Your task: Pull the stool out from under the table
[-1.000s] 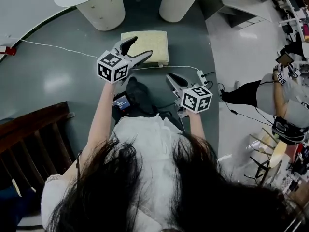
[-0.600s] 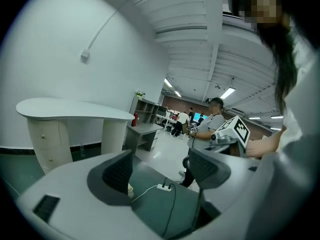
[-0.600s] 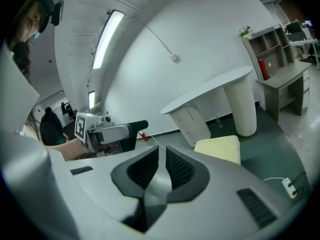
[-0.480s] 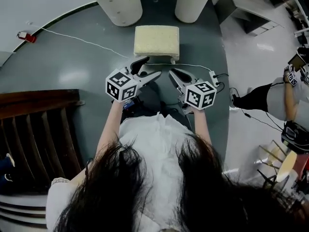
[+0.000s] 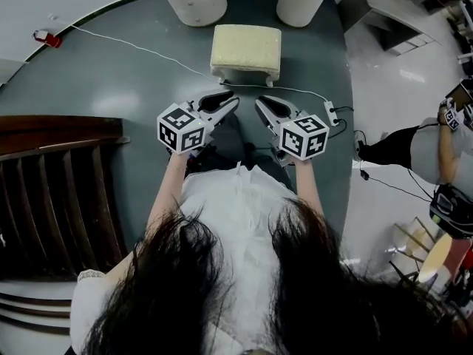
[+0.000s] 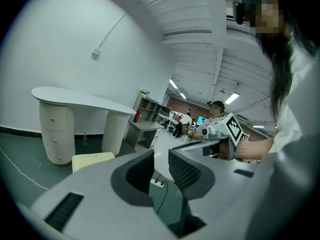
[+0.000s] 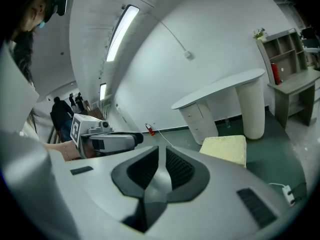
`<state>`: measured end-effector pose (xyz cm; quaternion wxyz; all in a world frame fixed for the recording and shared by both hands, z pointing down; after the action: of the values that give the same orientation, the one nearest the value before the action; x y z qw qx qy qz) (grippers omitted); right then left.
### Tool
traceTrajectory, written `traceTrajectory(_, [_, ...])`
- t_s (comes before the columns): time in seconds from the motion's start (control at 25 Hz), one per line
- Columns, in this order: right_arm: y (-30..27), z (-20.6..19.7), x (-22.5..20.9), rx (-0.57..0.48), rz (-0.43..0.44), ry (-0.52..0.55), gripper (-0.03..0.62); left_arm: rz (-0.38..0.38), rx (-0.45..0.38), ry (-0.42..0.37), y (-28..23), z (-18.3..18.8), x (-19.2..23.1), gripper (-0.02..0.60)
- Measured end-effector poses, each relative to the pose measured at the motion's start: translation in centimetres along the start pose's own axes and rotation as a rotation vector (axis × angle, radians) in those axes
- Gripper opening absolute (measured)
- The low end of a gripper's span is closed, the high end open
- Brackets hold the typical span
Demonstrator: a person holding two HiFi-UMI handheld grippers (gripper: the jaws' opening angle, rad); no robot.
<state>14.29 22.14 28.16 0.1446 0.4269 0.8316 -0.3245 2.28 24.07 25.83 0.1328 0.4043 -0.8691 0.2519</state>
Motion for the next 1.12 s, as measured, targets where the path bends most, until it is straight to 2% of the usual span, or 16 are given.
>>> traceTrajectory(0.28, [-0.1,0.1,0.7,0.011,0.001,0.038,0.060,0.002,-0.021,0.019,1.2,0.0,0.0,0.066])
traceTrajectory(1.12, [-0.9,-0.1,1.8,0.023,0.031,0.073,0.060,0.043,-0.028,0.019,2.7,0.0,0.6,0.057])
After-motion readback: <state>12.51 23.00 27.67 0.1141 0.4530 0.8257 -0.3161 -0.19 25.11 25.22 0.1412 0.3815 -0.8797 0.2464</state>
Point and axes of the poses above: the fingertips, and each gripper's own axes: y backward along the fingers, x to its left, z out of its top, the point moved 4 cm from there along y, backward along the fingers, and after that the axes turned 4 degrees about -z, right-handed, at the moved point
